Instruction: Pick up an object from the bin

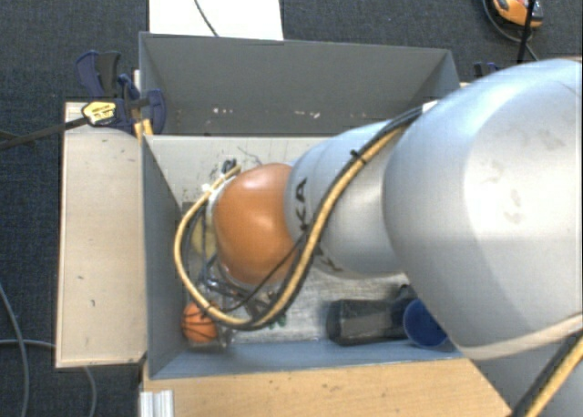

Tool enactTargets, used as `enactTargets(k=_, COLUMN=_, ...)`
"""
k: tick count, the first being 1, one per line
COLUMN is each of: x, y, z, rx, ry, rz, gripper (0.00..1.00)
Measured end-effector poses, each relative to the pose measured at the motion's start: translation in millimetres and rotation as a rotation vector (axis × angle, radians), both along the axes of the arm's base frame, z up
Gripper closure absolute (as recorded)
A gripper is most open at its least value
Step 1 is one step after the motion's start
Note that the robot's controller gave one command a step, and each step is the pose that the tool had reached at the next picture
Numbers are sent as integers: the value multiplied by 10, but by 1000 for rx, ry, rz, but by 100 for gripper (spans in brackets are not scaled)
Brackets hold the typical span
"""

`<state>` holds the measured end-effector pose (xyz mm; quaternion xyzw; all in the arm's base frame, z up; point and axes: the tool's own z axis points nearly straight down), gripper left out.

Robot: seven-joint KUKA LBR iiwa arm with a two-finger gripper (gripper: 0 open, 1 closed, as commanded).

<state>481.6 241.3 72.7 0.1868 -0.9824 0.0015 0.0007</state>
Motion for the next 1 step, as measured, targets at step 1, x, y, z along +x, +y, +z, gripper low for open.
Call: enactTargets(k=1, x=-48, y=-204, z=1274, rx=5, ry=-3, rz=135, gripper=100)
